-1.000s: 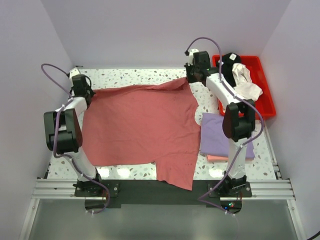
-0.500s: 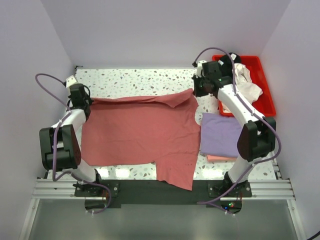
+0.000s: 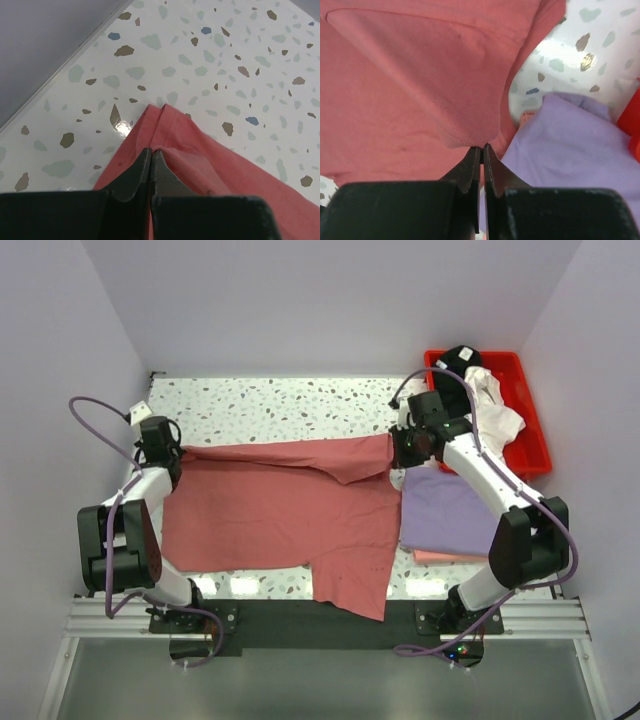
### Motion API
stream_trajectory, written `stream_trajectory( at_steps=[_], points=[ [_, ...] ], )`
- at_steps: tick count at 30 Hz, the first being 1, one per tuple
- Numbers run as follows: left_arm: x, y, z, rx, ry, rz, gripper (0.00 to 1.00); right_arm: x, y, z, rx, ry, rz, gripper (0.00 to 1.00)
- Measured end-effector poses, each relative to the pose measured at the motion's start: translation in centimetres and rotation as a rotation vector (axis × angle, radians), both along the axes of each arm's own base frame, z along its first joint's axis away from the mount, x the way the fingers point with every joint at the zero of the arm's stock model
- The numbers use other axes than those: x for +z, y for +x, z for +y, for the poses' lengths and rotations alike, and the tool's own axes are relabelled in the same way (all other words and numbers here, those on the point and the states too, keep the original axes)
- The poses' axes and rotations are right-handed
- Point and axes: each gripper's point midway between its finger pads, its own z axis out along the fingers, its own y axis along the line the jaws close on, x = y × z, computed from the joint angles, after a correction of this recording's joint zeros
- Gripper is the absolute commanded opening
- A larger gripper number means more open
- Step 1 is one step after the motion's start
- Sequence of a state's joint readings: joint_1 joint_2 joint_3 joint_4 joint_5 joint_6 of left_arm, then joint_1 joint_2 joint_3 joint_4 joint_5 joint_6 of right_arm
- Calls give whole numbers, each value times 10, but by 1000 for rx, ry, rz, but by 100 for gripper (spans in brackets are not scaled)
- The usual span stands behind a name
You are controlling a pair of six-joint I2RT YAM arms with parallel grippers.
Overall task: Fold and stack the t-shirts
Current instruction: Fold the tshirt
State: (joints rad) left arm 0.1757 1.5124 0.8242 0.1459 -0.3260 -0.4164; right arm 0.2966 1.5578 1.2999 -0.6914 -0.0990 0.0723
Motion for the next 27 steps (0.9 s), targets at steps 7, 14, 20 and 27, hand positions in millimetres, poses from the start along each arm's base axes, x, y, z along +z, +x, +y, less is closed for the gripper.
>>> stream_trajectory(
  at_steps=[7,14,20,27],
  points=[
    [-5,-12,4,52,-7,24,27,-25,-23,-1,-6,-3,97,27],
    [6,-59,8,177,-29,18,100,-31,-36,-4,-1,-5,129,73],
    [39,-71,10,250,-65,-47,100,-6,-43,7,44,34,57,75],
    [24,-43,-22,84,-188,-26,100,-14,-61,69,254,-9,22,74]
  ],
)
